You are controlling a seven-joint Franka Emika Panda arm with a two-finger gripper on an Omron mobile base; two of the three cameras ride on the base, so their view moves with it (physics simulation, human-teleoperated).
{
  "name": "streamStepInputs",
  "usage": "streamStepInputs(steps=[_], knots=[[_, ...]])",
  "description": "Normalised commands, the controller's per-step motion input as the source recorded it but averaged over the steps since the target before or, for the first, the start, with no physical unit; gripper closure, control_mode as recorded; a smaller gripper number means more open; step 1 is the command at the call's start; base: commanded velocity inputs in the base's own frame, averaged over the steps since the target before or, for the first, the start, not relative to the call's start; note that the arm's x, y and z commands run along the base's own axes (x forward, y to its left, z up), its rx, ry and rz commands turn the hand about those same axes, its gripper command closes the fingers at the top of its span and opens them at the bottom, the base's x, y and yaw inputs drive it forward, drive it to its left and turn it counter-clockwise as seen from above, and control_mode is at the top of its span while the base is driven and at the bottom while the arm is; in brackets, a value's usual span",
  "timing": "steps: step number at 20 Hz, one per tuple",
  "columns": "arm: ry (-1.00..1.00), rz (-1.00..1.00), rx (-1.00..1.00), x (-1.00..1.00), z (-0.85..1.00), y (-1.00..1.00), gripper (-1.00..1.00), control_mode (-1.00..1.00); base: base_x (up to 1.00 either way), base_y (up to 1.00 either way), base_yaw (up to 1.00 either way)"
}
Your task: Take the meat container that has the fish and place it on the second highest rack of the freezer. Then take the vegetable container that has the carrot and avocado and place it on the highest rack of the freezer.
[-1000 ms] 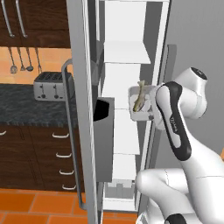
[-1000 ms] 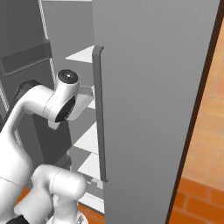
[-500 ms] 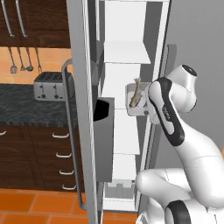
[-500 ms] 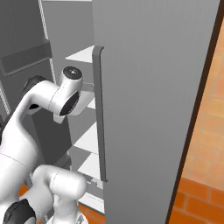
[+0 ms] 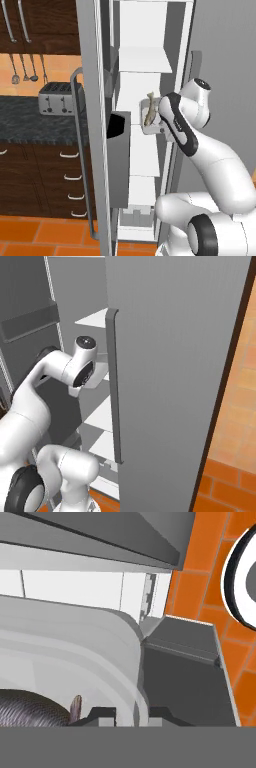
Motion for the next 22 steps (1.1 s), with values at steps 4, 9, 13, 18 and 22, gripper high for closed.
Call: streamStepInputs(steps=[4,9,13,18,22], knots=[[-0.15,0.0,0.0,0.21,-0.02,0.0,1.0,-1.0,0.0,0.0,0.0],[-0.1,-0.01,0.0,0.24,-0.02,0.0,1.0,-1.0,0.0,0.0,0.0],[-0.04,-0.09,0.0,0.27,0.0,0.05,1.0,-1.0,0.0,0.0,0.0],[-0.01,-0.09,0.0,0.17,-0.01,0.0,1.0,-1.0,0.0,0.0,0.0],[0.0,-0.06,0.0,0.13,0.0,0.0,1.0,-1.0,0.0,0.0,0.0]])
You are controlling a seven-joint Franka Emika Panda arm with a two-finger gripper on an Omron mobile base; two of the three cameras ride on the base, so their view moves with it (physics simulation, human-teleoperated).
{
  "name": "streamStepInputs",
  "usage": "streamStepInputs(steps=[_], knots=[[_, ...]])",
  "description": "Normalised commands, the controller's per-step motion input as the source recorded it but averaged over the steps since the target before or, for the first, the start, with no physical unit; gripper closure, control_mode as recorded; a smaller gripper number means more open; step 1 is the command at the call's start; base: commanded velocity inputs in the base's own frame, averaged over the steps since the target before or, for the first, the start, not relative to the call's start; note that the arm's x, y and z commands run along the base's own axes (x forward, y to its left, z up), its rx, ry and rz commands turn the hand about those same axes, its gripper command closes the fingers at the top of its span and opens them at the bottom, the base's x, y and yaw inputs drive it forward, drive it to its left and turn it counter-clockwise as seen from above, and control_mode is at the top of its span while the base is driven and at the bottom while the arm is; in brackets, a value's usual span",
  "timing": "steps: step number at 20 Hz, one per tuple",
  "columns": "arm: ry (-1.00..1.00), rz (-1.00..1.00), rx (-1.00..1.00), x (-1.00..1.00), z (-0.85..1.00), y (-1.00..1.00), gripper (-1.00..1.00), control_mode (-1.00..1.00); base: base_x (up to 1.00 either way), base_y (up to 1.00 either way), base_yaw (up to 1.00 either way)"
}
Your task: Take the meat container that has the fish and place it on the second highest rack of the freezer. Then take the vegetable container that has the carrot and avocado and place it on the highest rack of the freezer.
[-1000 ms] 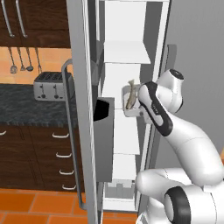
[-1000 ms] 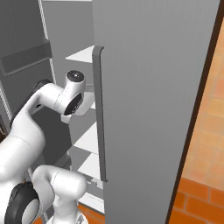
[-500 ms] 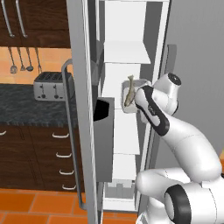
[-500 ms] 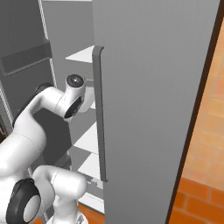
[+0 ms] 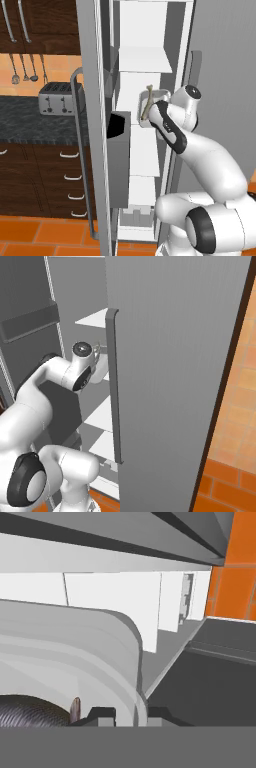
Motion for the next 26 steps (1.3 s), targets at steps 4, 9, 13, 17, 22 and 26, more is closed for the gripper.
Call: streamStepInputs(steps=[4,9,13,17,22,26], knots=[[0.0,-0.06,0.0,0.16,0.0,0.0,1.0,-1.0,0.0,0.0,0.0],[0.0,-0.04,-0.01,0.29,0.0,0.0,1.0,-1.0,0.0,0.0,0.0],[0.0,-0.01,0.0,0.28,0.0,0.0,1.0,-1.0,0.0,0.0,0.0],[0.0,0.0,0.0,0.34,0.0,0.0,1.0,-1.0,0.0,0.0,0.0],[0.0,0.0,-0.01,0.19,-0.11,0.0,1.0,-1.0,0.0,0.0,0.0],[0.0,0.0,0.0,0.22,-0.1,-0.01,1.0,-1.0,0.0,0.0,0.0]])
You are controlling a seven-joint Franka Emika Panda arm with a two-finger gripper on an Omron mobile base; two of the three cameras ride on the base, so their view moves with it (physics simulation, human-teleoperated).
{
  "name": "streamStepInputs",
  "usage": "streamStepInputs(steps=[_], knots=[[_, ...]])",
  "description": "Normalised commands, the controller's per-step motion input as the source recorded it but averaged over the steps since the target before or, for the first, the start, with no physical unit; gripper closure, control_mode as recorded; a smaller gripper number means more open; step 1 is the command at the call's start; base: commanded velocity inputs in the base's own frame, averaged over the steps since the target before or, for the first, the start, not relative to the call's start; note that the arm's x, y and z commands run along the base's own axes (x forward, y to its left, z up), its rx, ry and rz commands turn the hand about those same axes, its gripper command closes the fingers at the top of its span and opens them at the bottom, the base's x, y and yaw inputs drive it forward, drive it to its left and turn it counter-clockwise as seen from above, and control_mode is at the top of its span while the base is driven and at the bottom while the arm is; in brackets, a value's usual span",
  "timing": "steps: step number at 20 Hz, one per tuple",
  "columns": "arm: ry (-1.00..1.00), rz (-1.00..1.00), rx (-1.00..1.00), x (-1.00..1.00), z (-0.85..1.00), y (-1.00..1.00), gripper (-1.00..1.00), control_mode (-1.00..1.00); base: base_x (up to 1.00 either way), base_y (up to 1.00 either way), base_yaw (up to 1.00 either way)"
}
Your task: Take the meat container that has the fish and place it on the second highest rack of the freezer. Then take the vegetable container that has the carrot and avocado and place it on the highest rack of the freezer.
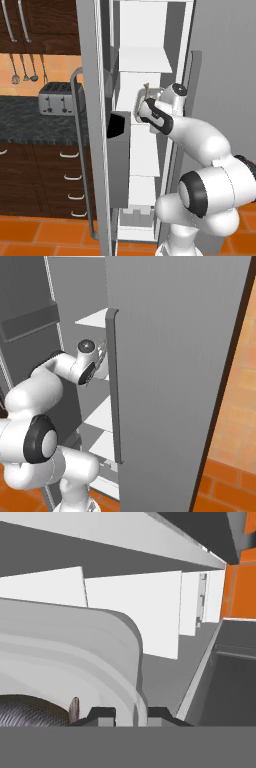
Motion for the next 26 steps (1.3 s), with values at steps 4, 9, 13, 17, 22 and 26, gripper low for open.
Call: streamStepInputs(steps=[4,9,13,17,22,26], knots=[[0.02,0.0,0.0,0.23,-0.12,-0.02,1.0,-1.0,0.0,0.0,0.0],[0.04,0.0,0.0,0.2,-0.22,0.0,1.0,-1.0,0.0,0.0,0.0],[0.02,0.0,0.0,0.18,-0.24,0.0,1.0,-1.0,0.0,0.0,0.0],[0.0,0.0,0.0,0.38,-0.08,0.0,1.0,-1.0,0.0,0.0,0.0],[0.0,0.0,0.0,0.46,-0.04,0.0,1.0,-1.0,0.0,0.0,0.0],[0.0,0.0,0.0,0.41,-0.06,0.0,1.0,-1.0,0.0,0.0,0.0]])
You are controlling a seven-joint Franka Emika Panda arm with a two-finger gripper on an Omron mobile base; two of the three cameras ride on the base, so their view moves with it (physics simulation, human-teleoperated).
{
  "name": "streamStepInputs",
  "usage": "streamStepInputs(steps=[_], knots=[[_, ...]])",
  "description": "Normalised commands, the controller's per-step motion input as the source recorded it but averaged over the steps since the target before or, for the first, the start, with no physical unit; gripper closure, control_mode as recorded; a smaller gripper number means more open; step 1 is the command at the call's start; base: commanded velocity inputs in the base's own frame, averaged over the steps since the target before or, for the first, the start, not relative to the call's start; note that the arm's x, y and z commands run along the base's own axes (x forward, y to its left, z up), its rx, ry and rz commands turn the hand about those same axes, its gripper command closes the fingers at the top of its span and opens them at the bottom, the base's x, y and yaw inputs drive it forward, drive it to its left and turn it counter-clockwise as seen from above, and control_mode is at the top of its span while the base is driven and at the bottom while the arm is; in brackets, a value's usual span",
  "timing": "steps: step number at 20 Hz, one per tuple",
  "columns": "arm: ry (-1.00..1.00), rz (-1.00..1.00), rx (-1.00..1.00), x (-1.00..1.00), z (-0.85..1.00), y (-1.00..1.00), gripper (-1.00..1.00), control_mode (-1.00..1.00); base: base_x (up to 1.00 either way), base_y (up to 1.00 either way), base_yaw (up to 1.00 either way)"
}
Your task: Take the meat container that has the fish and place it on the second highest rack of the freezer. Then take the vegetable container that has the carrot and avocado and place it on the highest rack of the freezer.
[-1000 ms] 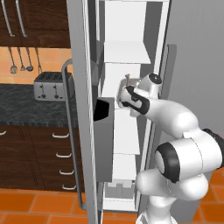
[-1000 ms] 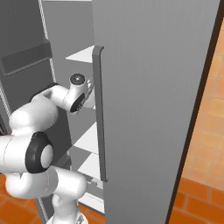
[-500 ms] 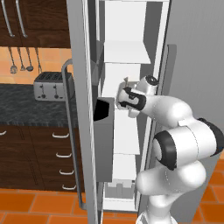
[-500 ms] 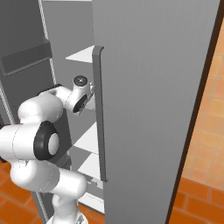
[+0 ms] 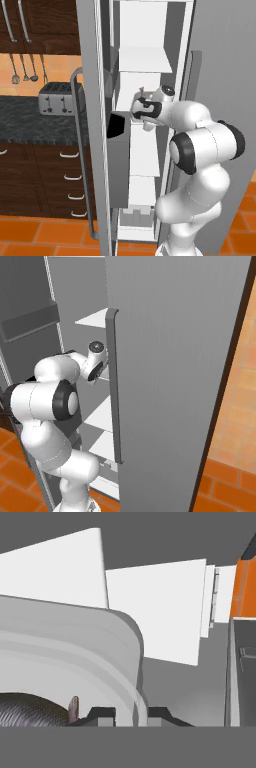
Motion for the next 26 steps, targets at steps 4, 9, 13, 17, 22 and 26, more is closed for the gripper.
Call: streamStepInputs(steps=[4,9,13,17,22,26], knots=[[0.0,0.0,0.0,0.46,-0.03,0.0,1.0,-1.0,0.0,0.0,0.0],[0.02,0.0,-0.01,0.39,-0.2,0.0,1.0,-1.0,0.0,0.0,0.0],[0.04,0.0,-0.06,0.23,-0.42,0.0,1.0,-1.0,0.0,0.0,0.0],[0.0,0.0,-0.01,0.28,-0.13,0.0,1.0,-1.0,0.0,0.0,0.0],[0.0,0.0,-0.02,0.21,-0.08,0.0,1.0,-1.0,0.0,0.0,0.0],[0.0,0.0,0.0,0.21,-0.08,0.0,1.0,-1.0,0.0,0.0,0.0]])
